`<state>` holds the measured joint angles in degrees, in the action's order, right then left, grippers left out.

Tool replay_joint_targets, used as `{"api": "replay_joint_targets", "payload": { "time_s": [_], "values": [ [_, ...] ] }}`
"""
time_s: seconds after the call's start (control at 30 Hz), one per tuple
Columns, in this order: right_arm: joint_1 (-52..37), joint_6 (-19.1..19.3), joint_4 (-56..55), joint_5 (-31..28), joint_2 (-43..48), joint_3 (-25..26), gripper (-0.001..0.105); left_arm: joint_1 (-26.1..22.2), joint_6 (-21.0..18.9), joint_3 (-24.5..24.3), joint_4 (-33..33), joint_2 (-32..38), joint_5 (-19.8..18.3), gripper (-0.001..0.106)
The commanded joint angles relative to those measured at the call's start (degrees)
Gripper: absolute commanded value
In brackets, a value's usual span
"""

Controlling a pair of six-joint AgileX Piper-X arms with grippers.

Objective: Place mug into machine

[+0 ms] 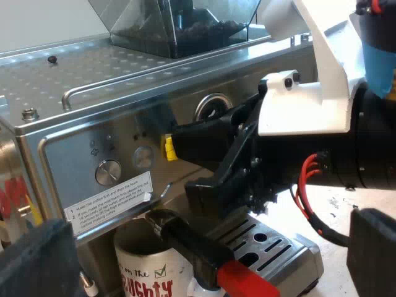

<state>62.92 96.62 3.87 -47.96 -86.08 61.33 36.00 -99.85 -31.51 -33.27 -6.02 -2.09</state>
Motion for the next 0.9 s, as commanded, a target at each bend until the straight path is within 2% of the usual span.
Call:
{"api": "replay_joint_targets", "payload": {
  "time_s": [0.03,0.13,0.2,0.23,0.3,0.37,0.4,0.43,0.47,0.53,0.57,0.6,0.63,0.73,0.8,0.9],
  "values": [
    [-2.6,1.0,0.3,-0.2,-1.5,0.6,0.000,0.1,-0.1,-0.4,0.1,0.1,-0.2,0.089],
    [-1.8,1.0,-0.2,0.2,-0.8,0.6,0.000,0.1,-0.1,-0.4,0.1,0.1,-0.2,0.089],
    [1.7,1.1,-4.4,2.0,3.7,0.6,0.001,0.1,-0.1,-0.2,0.1,0.1,-0.2,0.089],
    [2.6,1.1,-6.4,2.5,5.2,0.6,0.005,0.1,-0.1,0.0,0.1,0.0,-0.2,0.089],
    [3.1,1.0,-8.9,3.1,7.1,0.6,0.019,0.1,-0.1,0.1,0.1,0.0,-0.2,0.089],
    [3.4,0.8,-11.3,3.4,9.2,0.6,0.039,0.1,-0.1,0.0,0.1,0.0,-0.2,0.089],
    [3.4,0.8,-11.3,3.4,9.2,0.6,0.039,0.1,-0.1,0.0,0.1,0.0,-0.2,0.089],
    [3.3,0.8,-13.4,4.2,11.1,0.6,0.054,0.1,-0.1,0.0,0.1,0.0,-0.1,0.089],
    [3.3,0.8,-15.2,5.5,12.8,0.6,0.064,0.1,-0.1,0.0,0.3,0.0,0.1,0.089],
    [3.3,0.8,-15.9,5.9,13.5,0.6,0.067,0.1,-0.9,0.0,1.0,0.0,1.5,0.089],
    [3.3,0.9,-19.2,8.3,16.5,0.6,0.073,0.1,-1.2,0.0,1.3,0.0,2.1,0.089],
    [3.3,0.9,-20.1,8.7,17.3,0.6,0.073,0.1,-2.0,0.0,1.8,0.0,3.4,0.089],
    [3.2,0.9,-22.1,9.7,19.0,0.6,0.073,0.1,-4.7,-0.9,5.3,-0.7,7.3,0.089],
    [2.1,1.7,-25.7,9.7,23.1,0.6,0.073,0.0,-6.9,-3.1,4.8,-3.4,8.0,0.089],
    [0.6,1.7,-28.1,10.4,25.2,0.6,0.073,0.0,-7.1,-4.6,4.8,-6.0,9.0,0.089],
    [-4.4,0.4,-32.8,14.7,28.9,0.6,0.073,-0.2,-7.0,-7.5,4.8,-10.5,11.9,0.089]
  ]
}}
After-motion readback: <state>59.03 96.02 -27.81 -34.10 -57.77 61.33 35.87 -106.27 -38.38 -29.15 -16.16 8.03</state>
